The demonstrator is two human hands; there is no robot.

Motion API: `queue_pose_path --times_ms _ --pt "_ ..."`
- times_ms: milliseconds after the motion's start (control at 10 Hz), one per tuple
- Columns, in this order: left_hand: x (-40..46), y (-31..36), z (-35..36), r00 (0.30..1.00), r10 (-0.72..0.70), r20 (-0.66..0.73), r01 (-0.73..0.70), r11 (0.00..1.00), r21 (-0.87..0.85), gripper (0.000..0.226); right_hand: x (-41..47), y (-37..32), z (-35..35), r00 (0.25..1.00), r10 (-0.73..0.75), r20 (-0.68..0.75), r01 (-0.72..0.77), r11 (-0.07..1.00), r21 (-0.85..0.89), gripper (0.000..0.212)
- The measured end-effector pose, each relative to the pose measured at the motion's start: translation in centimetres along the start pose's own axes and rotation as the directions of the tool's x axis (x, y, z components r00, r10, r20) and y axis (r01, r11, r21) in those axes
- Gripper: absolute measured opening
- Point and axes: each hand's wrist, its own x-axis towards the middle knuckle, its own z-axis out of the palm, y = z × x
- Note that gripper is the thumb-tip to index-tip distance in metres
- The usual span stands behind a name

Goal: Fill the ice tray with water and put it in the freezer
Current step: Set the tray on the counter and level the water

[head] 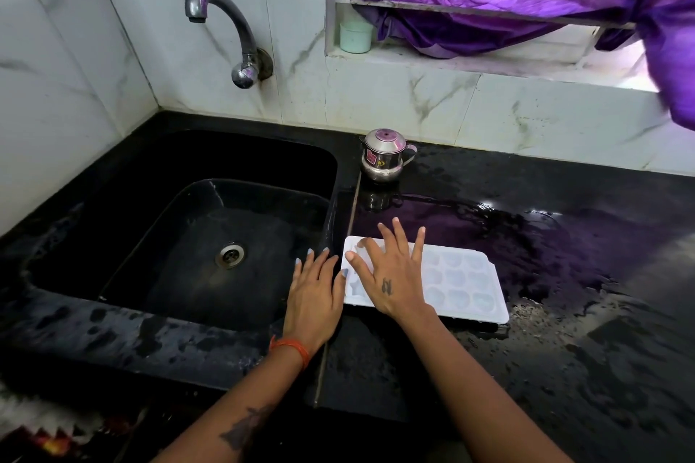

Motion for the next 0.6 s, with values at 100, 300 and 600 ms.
queue_pose_path --times_ms 100,300,600 --pt "0.00 0.01 -0.04 1.000 0.001 0.002 -0.001 1.000 -0.004 0.078 -0.06 0.13 0.41 1.000 -0.018 -0.021 0.018 1.000 -0.013 0.078" --pt "0.00 -0.09 0.11 1.000 -0.003 0.006 0.003 1.000 -0.005 0.077 -0.16 0.33 0.71 0.999 -0.033 -0.003 0.033 0.999 -0.012 0.076" --pt "0.00 -0.14 0.11 1.000 -0.009 0.009 0.009 1.000 0.001 0.077 -0.28 0.13 0.50 1.000 0.002 -0.026 -0.004 0.997 -0.071 0.076"
